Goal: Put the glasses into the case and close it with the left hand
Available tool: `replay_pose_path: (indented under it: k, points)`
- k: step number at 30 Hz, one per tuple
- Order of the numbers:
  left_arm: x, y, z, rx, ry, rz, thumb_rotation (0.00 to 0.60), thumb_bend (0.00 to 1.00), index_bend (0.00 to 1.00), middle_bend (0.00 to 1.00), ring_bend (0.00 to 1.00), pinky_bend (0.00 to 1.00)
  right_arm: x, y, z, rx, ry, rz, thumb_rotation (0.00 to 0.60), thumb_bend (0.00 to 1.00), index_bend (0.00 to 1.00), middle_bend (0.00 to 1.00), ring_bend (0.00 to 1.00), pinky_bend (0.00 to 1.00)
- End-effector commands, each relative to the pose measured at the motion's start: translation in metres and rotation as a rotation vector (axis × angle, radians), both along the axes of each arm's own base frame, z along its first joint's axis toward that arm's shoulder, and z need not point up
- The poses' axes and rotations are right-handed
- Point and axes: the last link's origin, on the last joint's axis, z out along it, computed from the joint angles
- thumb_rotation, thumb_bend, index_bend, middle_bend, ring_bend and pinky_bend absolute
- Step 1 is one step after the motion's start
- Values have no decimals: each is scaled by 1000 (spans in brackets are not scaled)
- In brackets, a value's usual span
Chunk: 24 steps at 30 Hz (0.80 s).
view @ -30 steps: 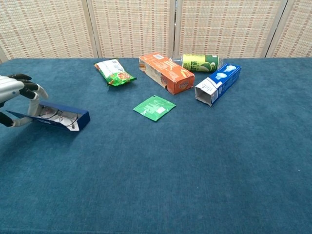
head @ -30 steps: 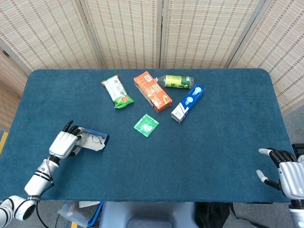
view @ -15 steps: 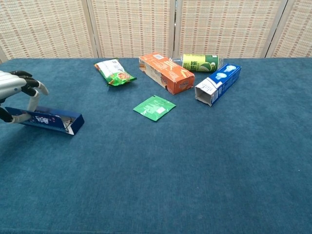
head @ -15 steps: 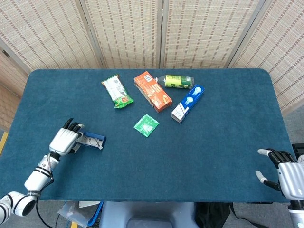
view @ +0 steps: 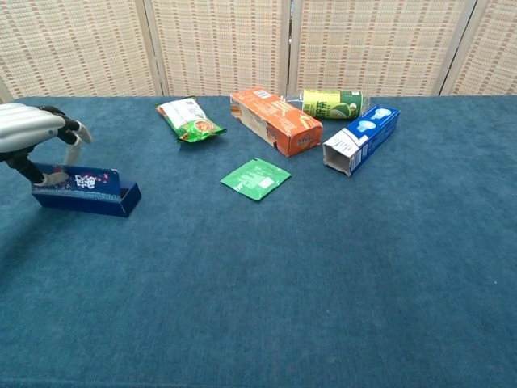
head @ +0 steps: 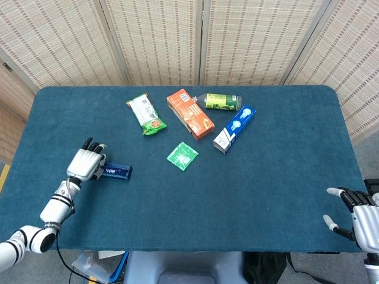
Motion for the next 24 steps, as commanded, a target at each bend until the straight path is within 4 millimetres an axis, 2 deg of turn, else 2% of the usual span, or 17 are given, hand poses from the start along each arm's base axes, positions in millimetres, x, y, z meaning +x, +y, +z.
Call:
replay_pose_path:
  k: [1, 3, 6, 9, 17, 24]
  points:
    - [4, 10, -1, 11, 19, 17, 600, 454, 530, 184, 129, 14, 0, 0, 0, 1, -1, 0, 600, 206, 295, 308, 298, 245]
    - [5, 14, -1, 25, 34, 35, 600, 452, 468, 165, 102, 14, -1, 0, 0, 0, -2, 0, 600, 207, 295, 308, 298, 245]
    - [5, 19, -4, 49, 62, 58, 600, 450, 302, 102, 20, 14, -1, 0, 0, 1, -2, -1, 600, 205, 295, 308, 298, 244]
    - [5, 23, -7, 77, 81, 78, 600, 434, 207, 36, 0, 9, -2, 0, 0, 0, -3, -2, 600, 203, 295, 308, 298, 244]
    - [1, 33, -10, 108, 111, 133, 600, 369, 127, 0, 0, 0, -4, 3, 3, -10, -3, -9, 600, 202, 295, 307, 298, 245]
    - [0, 29, 0, 133, 89, 149, 600, 323, 86, 0, 0, 0, -5, 4, 5, -17, -7, -9, 600, 202, 295, 307, 298, 244]
